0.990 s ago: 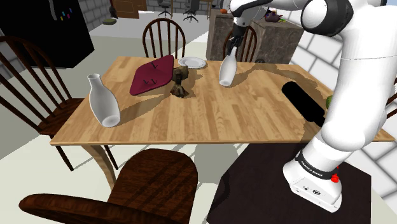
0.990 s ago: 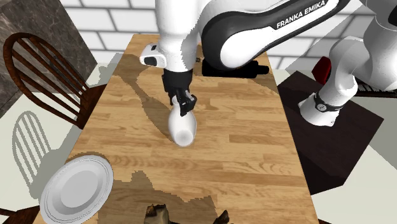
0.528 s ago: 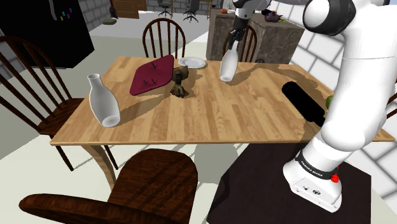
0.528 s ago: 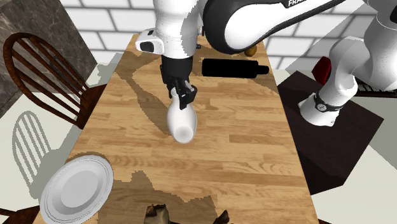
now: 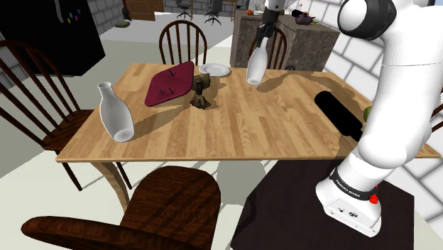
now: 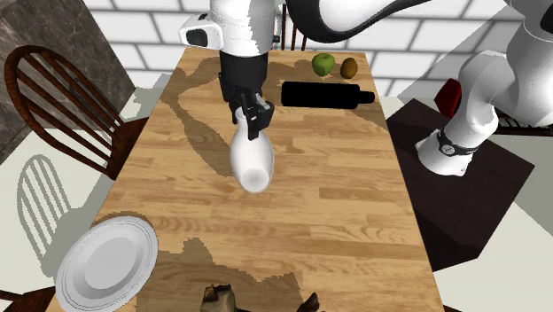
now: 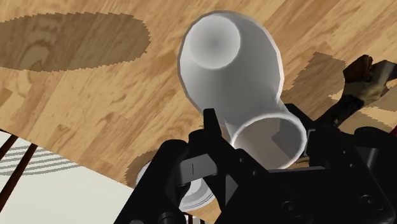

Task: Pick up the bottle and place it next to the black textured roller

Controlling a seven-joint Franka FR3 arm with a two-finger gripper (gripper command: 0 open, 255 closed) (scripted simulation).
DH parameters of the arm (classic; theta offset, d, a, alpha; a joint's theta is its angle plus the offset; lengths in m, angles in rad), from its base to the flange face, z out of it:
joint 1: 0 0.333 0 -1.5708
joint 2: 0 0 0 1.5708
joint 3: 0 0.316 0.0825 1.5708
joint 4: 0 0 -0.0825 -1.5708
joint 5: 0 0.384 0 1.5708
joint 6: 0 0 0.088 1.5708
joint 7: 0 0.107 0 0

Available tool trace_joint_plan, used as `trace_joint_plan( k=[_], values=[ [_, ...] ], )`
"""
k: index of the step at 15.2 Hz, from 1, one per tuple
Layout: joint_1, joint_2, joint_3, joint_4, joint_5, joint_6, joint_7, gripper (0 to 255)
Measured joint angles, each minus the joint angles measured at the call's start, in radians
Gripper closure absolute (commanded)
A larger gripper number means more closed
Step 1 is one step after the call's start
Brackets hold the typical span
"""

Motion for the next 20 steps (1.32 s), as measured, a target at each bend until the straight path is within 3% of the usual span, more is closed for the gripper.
trace_joint_plan(
  k=[12, 20],
  values=[
    [-0.026, 0.045, 0.0, 0.228, 0.01, -0.182, 0.014, 255],
    [-0.093, -0.083, -0.044, 0.047, -0.001, -0.14, -0.119, 255]
  ],
)
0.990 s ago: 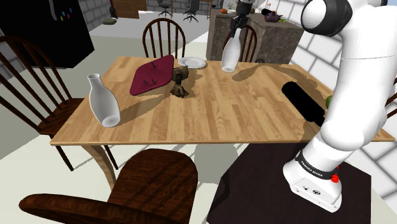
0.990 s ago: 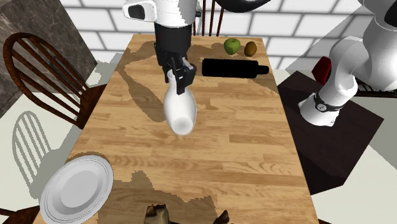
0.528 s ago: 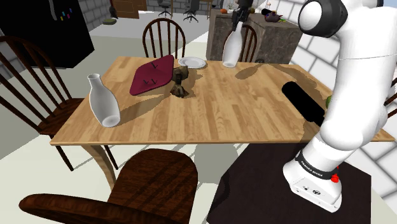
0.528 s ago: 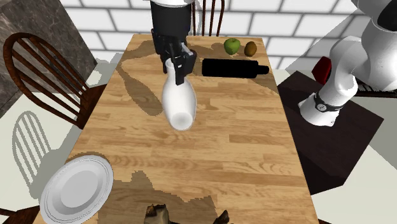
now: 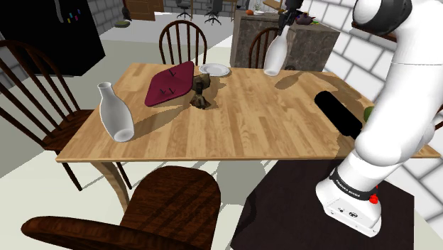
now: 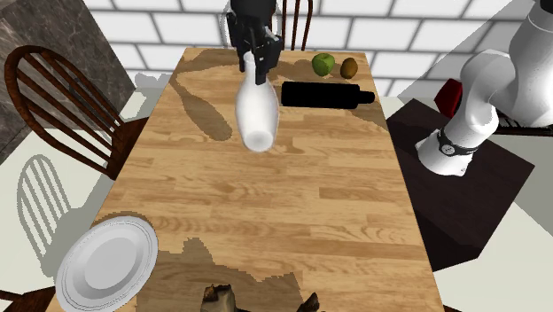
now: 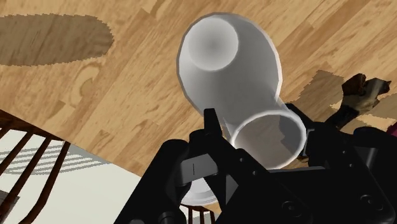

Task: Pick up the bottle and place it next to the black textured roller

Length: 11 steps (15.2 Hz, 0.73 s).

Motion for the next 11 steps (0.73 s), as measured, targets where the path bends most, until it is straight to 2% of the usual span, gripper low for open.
trace_joint_plan(
  k=[7, 11],
  values=[
    [-0.087, -0.059, -0.049, -0.089, 0.005, 0.016, -0.145, 255],
    [-0.151, -0.051, -0.079, -0.07, 0.023, -0.007, -0.235, 255]
  ],
)
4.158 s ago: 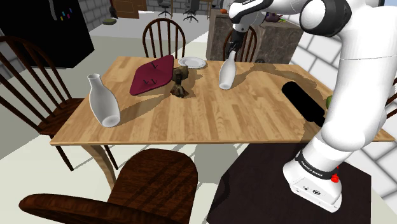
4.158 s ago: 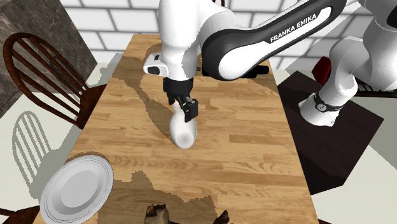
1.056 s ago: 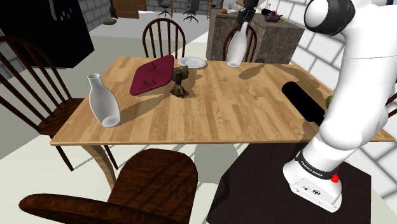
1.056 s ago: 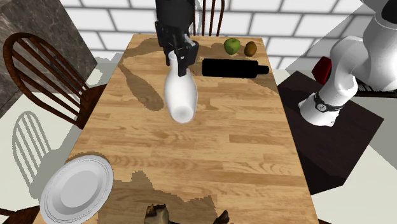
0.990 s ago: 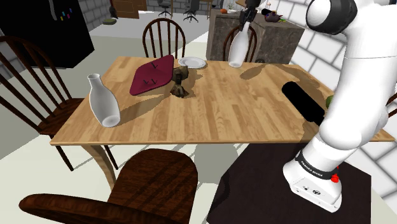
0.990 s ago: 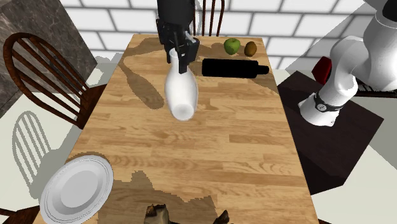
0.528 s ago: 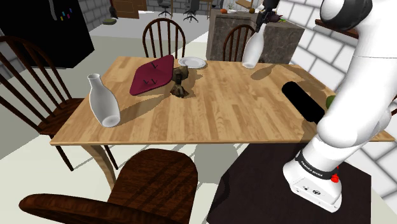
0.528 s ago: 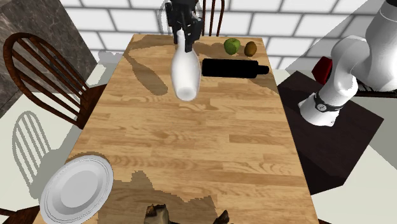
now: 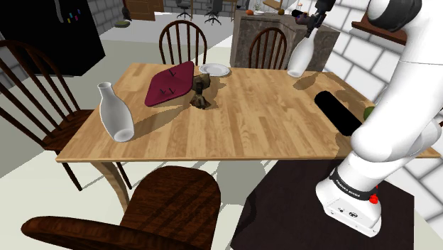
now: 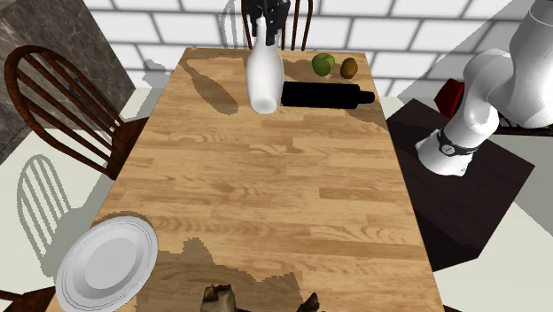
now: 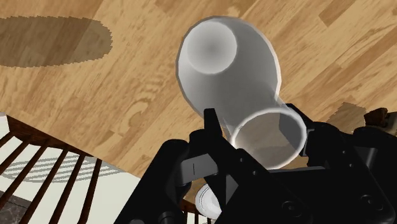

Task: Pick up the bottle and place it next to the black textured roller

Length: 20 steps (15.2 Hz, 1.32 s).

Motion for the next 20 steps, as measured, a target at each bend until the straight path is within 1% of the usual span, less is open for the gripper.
trace_joint_plan(
  k=[2, 4, 11, 20],
  values=[
    [-0.015, -0.013, -0.01, -0.029, -0.001, 0.013, -0.03, 255],
    [-0.017, -0.02, -0.012, -0.059, -0.002, 0.035, -0.039, 255],
    [-0.006, -0.039, -0.01, -0.176, -0.008, 0.134, -0.049, 255],
    [-0.002, -0.031, -0.006, -0.288, 0.001, 0.252, -0.066, 255]
  ],
)
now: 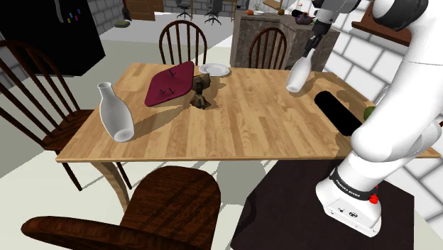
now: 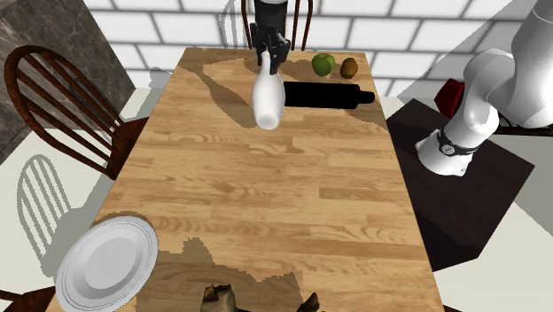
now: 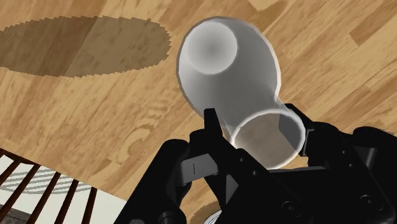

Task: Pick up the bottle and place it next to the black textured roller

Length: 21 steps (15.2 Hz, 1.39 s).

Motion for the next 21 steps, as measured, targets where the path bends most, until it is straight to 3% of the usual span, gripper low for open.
trace_joint_plan(
  k=[11, 17, 18, 21],
  values=[
    [0.003, 0.027, 0.008, -0.113, 0.022, 0.136, -0.023, 255],
    [0.002, 0.031, 0.009, -0.123, 0.026, 0.15, -0.027, 255],
    [0.002, 0.032, 0.009, -0.123, 0.026, 0.15, -0.027, 0],
    [0.001, 0.031, 0.009, -0.123, 0.026, 0.15, -0.027, 0]
  ],
)
